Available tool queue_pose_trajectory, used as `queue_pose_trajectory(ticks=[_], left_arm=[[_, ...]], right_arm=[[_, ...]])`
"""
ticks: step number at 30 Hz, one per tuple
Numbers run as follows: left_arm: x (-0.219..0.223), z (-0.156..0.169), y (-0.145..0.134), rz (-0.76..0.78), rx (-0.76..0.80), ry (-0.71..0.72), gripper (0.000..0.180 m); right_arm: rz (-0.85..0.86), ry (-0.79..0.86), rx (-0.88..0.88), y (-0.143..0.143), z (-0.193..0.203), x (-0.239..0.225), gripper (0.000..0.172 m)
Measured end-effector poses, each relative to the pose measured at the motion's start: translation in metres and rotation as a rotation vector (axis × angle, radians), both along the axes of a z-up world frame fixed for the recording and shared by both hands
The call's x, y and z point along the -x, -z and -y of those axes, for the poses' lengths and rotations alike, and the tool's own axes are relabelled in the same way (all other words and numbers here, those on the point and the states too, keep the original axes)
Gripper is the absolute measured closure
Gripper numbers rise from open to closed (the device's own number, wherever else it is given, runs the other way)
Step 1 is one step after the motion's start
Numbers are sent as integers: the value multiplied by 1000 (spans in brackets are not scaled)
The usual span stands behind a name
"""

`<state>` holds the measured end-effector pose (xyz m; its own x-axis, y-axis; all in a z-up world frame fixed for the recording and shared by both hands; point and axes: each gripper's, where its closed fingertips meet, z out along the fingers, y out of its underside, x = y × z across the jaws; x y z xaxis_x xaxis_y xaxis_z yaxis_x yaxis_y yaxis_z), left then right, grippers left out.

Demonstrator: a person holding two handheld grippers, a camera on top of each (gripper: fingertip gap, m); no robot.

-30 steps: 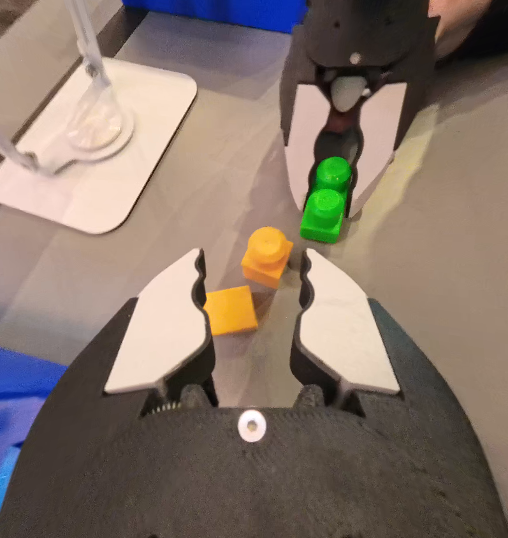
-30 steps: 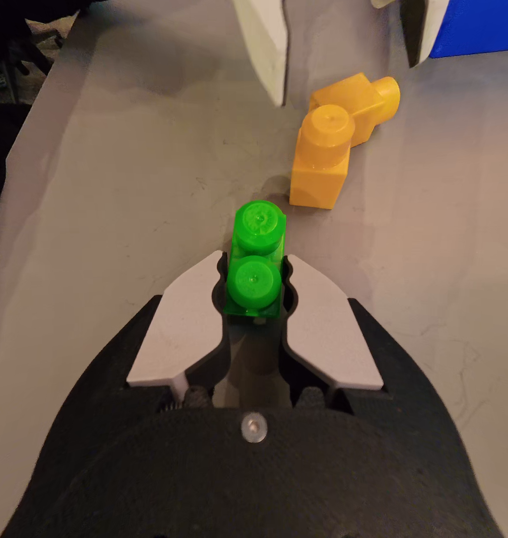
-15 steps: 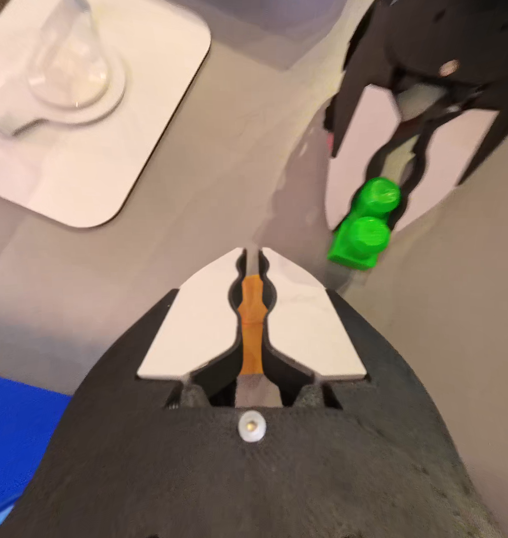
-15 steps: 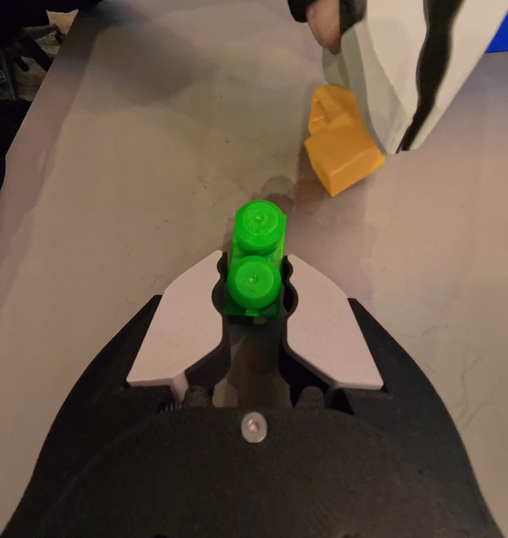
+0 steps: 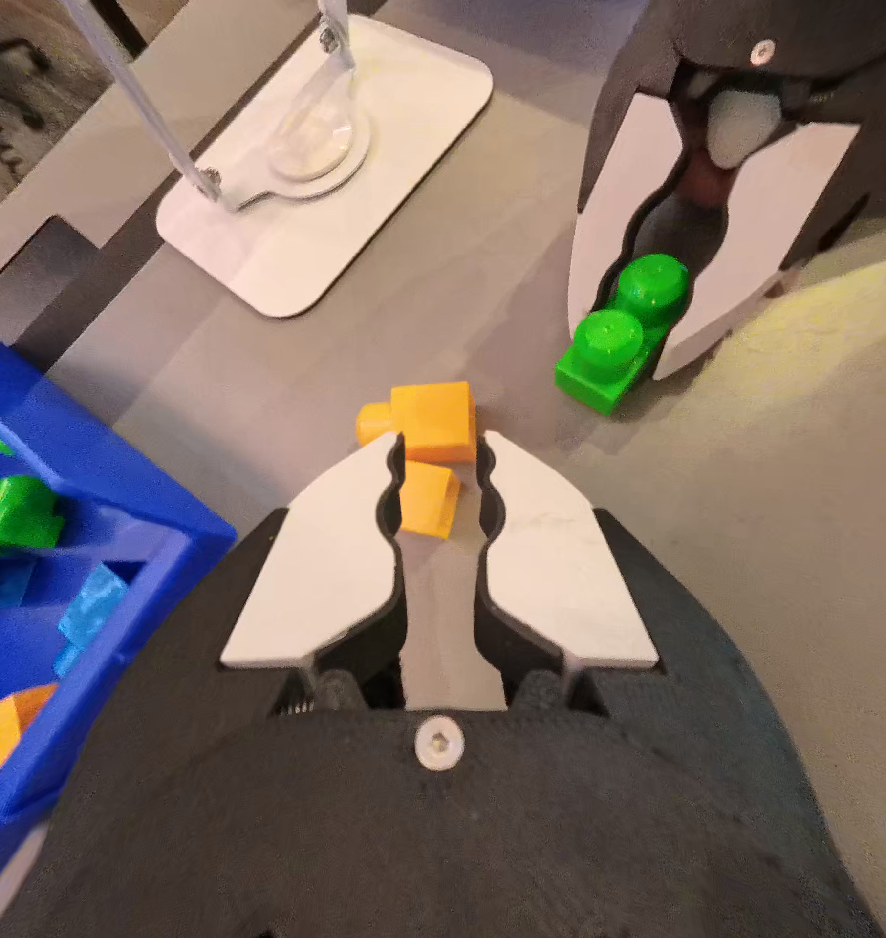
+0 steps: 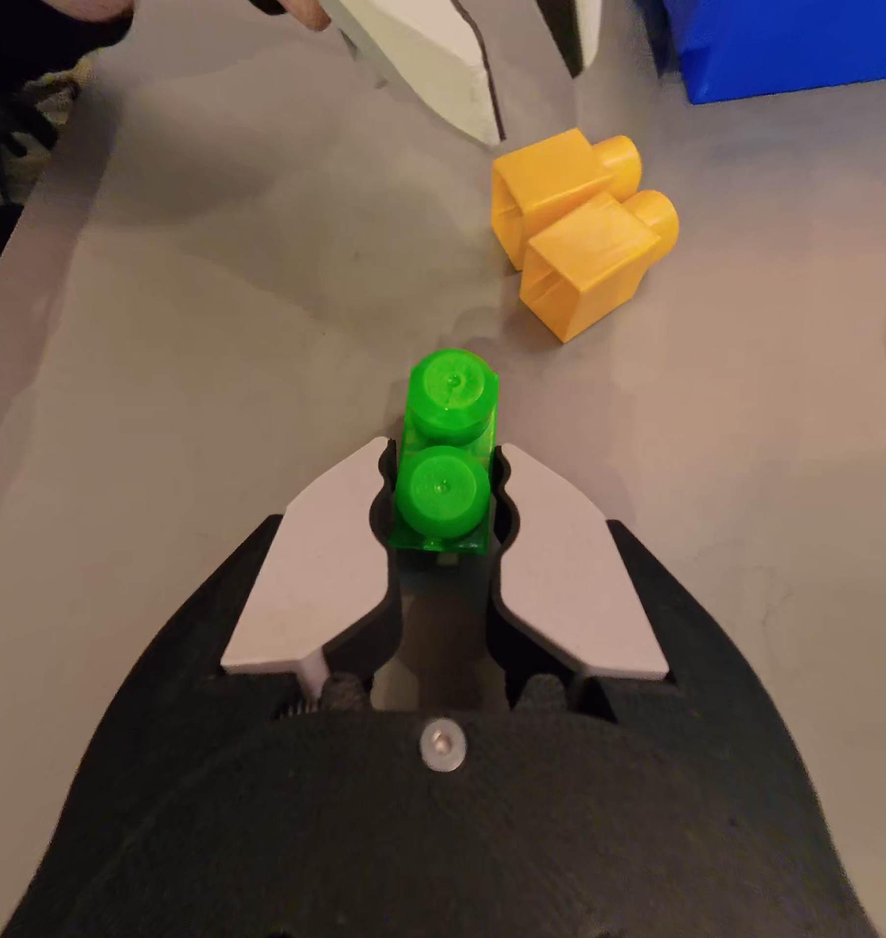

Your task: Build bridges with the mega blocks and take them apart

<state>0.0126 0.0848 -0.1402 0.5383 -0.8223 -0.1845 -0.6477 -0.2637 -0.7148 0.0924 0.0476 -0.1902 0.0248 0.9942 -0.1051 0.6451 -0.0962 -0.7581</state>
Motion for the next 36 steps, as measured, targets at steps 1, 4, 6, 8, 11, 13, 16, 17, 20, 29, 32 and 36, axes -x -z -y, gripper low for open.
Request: queue_pose_trajectory(ticks=[1,4,6,8,11,13,16,17,20,29,32,36], left_arm=[[2,6,4,8,11,-9,154],[7,15,15,36,53,-44,152],[8,20,18,74,82,-59,152],[9,22,20,91,76,-85,152],[9,22,23,80,56,-130,152],[7,22,28,79,71,-153,152],[5,22,36,57,81,-189,152],[4,22,38,57,87,-199,152],[4,20,47,44,103,-221,152],[21,16,50,31,96,-258,152],[26,16,52,33,101,-268,151],[31,14,56,40,105,-287,149]], right_arm=[[19,-9,-4,2,0,-1,136],[71,-63,-20,9,7,-3,130],[88,-88,-25,10,10,-4,121],[61,-116,-2,0,12,-6,121],[-2,-120,14,-25,0,-5,132],[-31,-57,-11,-36,-26,0,147],[2,10,-39,-32,-62,8,164],[44,0,-46,-25,-68,11,165],[100,-32,-26,-9,-70,28,172],[91,-153,-3,-2,-32,73,172],[129,-197,-26,-1,-27,71,171],[45,-103,-11,-24,-63,58,172]])
